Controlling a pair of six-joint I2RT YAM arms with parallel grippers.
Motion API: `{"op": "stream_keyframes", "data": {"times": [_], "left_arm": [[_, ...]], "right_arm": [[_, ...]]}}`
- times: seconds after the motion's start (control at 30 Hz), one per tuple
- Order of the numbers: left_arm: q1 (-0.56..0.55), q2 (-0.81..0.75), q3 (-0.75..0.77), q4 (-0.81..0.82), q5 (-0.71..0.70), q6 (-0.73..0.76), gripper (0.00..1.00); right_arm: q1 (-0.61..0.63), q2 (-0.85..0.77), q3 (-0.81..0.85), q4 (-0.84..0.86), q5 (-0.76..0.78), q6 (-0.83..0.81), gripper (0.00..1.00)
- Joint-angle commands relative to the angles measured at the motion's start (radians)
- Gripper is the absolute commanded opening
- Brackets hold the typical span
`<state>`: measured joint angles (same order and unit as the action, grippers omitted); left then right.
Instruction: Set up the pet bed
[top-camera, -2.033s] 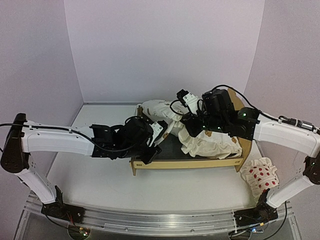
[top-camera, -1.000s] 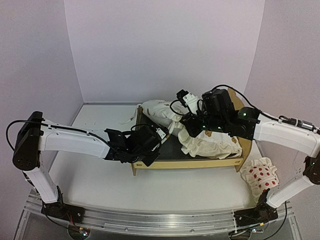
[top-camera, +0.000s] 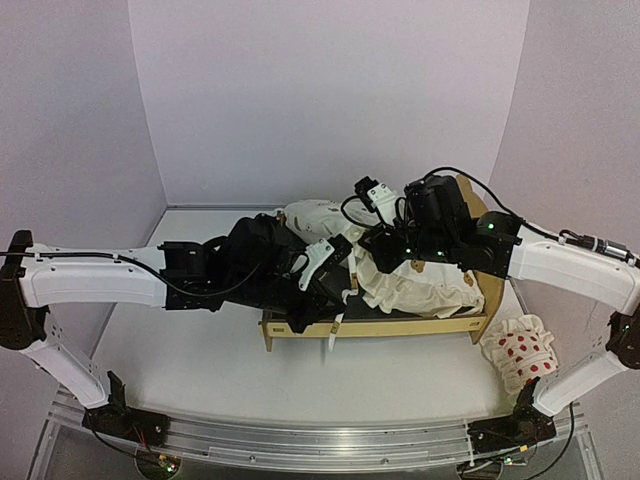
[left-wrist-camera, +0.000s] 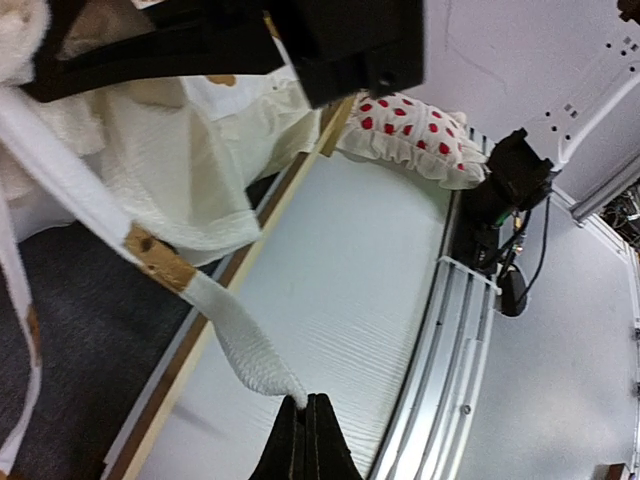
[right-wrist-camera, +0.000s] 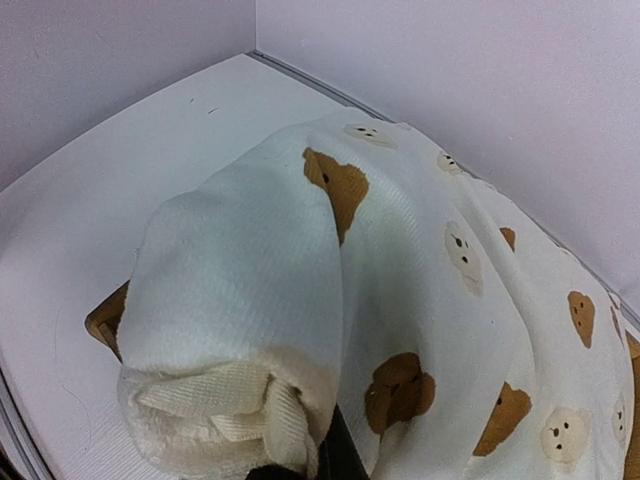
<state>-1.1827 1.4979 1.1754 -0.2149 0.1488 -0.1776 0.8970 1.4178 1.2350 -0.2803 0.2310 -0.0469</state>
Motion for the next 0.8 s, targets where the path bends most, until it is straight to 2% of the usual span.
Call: {"op": "stream_keyframes", "data": {"times": [0.0, 0.23, 0.37, 0.5, 0.57, 0.67, 0.77], "left_arm": [[-0.016, 0.045, -0.007, 0.111, 0.156, -0.064, 0.00], [-0.019, 0.218, 0.053, 0.161, 0.190, -0.109, 0.02], [-0.032, 0.274, 0.118, 0.112, 0.221, -0.083, 0.29], [-0.038, 0.214, 0.122, 0.043, 0.182, -0.052, 0.61], [-0.038, 0.162, 0.116, -0.002, 0.121, -0.032, 0.67], [-0.038, 0.082, 0.112, -0.088, -0.035, 0.007, 0.67], [-0.036, 0.007, 0.076, -0.128, -0.297, 0.065, 0.67]], "right_arm": [[-0.004, -0.052, 0.000, 0.004, -0.004, 0.028, 0.00], [-0.004, -0.082, -0.060, 0.006, 0.023, 0.035, 0.00], [-0.004, -0.100, -0.088, 0.006, 0.042, 0.039, 0.00], [-0.005, -0.110, -0.107, 0.006, 0.060, 0.037, 0.00], [-0.004, -0.110, -0.111, 0.006, 0.063, 0.035, 0.00], [-0.004, -0.106, -0.115, 0.006, 0.066, 0.035, 0.00], [-0.004, -0.102, -0.114, 0.007, 0.062, 0.037, 0.00]]}}
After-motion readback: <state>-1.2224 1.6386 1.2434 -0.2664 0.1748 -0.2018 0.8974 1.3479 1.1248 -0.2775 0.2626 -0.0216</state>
